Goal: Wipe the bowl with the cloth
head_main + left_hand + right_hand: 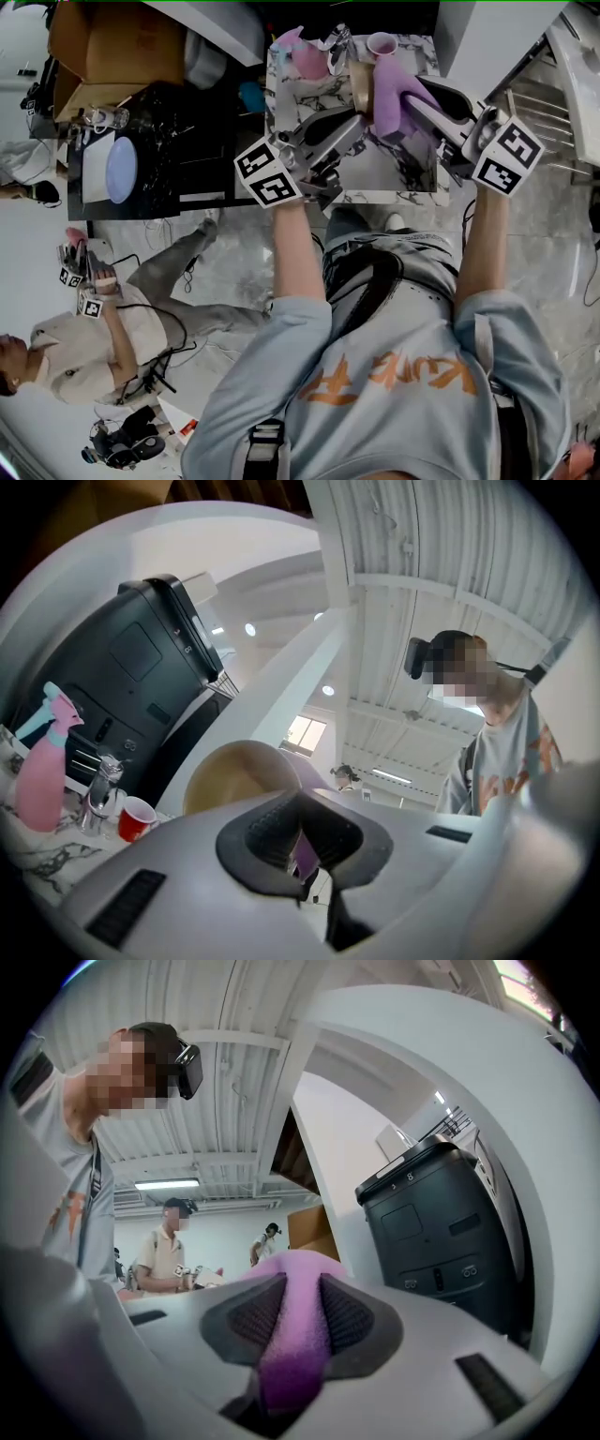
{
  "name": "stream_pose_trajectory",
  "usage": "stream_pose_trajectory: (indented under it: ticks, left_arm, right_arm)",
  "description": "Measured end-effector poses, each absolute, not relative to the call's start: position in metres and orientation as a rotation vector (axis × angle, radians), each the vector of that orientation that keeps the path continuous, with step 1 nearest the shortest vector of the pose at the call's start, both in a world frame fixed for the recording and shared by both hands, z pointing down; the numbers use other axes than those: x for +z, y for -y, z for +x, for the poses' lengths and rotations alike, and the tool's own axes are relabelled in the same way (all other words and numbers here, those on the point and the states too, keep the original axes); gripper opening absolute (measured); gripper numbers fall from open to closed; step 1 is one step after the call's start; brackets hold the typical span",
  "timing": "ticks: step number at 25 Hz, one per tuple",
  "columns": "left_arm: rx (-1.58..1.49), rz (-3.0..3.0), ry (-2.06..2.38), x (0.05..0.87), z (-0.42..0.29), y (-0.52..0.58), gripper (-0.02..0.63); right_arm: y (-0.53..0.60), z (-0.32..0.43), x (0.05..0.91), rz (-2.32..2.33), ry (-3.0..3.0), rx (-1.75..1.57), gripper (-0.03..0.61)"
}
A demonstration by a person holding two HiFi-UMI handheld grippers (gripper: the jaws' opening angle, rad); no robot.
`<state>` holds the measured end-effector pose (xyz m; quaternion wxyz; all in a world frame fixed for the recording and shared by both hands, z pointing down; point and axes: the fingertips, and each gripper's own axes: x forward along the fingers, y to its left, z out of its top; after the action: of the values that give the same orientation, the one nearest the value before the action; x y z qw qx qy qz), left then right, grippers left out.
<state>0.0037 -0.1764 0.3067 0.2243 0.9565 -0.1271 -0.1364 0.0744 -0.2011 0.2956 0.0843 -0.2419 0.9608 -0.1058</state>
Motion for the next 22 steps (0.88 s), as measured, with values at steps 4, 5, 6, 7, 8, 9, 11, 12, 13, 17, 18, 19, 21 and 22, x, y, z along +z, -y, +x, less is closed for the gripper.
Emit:
stream_pose_trajectory:
  ticks: [4,5,6,7,8,9,11,12,13,17,18,19,21,22]
  left_arm:
    - [-0.394,2.657,0.221,0.301,0.010,0.163,0.029]
    - [-0.396,2.663,0.187,0.300,0.012,0.159,0.029]
    - [-0.397,2.667,0.155,0.298,0.014,0.155,0.029]
    - [-0.397,2.670,0.126,0.297,0.015,0.152,0.029]
    - [-0.397,2.672,0.099,0.296,0.017,0.149,0.029]
    - [-0.398,2.673,0.076,0.295,0.018,0.147,0.029]
    - [-0.408,2.674,0.036,0.292,0.019,0.142,0.029]
    - [-0.419,2.673,0.017,0.290,0.020,0.141,0.029]
    - [-0.434,2.672,-0.002,0.287,0.021,0.139,0.029]
    - [-0.485,2.675,-0.035,0.281,0.019,0.136,0.029]
    - [-0.497,2.676,-0.029,0.280,0.018,0.136,0.029]
    - [-0.510,2.676,-0.018,0.279,0.017,0.138,0.029]
    - [-0.543,2.667,0.015,0.278,0.014,0.143,0.029]
    - [-0.557,2.661,0.035,0.277,0.012,0.146,0.029]
  right_arm:
    - [0.206,0.083,0.294,-0.755,-2.810,-0.334,0.124]
    - [0.207,0.086,0.294,-0.765,-2.791,-0.341,0.124]
    - [0.209,0.089,0.293,-0.776,-2.773,-0.349,0.124]
    - [0.211,0.091,0.293,-0.789,-2.756,-0.360,0.124]
    - [0.213,0.094,0.293,-0.801,-2.741,-0.371,0.124]
    - [0.215,0.096,0.294,-0.812,-2.727,-0.381,0.124]
    - [0.218,0.098,0.295,-0.832,-2.709,-0.399,0.124]
    - [0.220,0.099,0.297,-0.843,-2.704,-0.410,0.124]
    - [0.222,0.099,0.298,-0.855,-2.701,-0.422,0.124]
    - [0.227,0.099,0.310,-0.906,-2.692,-0.469,0.124]
    - [0.228,0.100,0.313,-0.925,-2.697,-0.476,0.124]
    - [0.229,0.099,0.318,-0.946,-2.706,-0.484,0.124]
    - [0.231,0.099,0.327,-0.991,-2.730,-0.504,0.124]
    - [0.232,0.098,0.331,-1.008,-2.742,-0.514,0.124]
